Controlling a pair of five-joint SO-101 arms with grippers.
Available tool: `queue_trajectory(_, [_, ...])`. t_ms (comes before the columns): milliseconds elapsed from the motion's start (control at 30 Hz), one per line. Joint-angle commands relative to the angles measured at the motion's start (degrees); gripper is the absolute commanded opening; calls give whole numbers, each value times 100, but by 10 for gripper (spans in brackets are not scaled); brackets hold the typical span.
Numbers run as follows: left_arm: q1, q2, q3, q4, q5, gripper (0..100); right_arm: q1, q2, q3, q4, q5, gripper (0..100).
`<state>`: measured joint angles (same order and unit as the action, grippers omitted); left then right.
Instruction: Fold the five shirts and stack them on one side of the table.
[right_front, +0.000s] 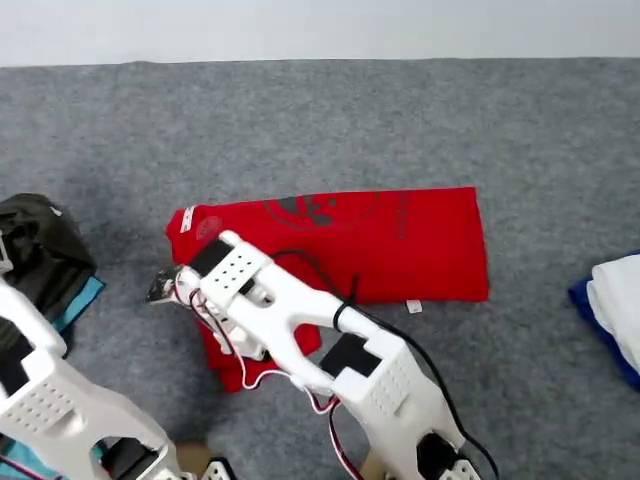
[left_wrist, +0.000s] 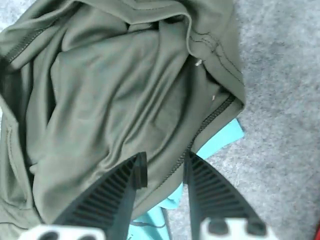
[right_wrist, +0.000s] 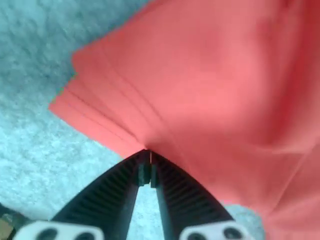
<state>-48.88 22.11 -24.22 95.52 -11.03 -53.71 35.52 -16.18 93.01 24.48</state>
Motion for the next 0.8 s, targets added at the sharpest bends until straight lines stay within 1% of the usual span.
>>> queue_trajectory(0, [-44,-396,-13,-35,-44,133,136,-611,-18,303,229,10])
queue_trajectory(100, [-62,-396,-13,-26,-35,133,145,-752,-18,637,360,10])
queue_trajectory(200, [-53,-396,-13,44,-35,133,136,-796,-18,708,316,13])
queue_trajectory(367, [-70,-396,-31,9,-35,133,75,-778,-44,426,97,113])
queue_trajectory(467, [-255,-396,-40,-18,-53,133,-40,-734,-26,101,70,125])
queue_trajectory(567, [-589,-378,-40,-132,-53,133,-198,-673,-18,-163,79,128])
queue_trajectory(667, [-870,-343,-13,-246,-88,133,-338,-444,-35,-259,88,129])
queue_trajectory(767, [-958,-343,-4,-237,-264,133,-400,-145,-53,-268,79,129])
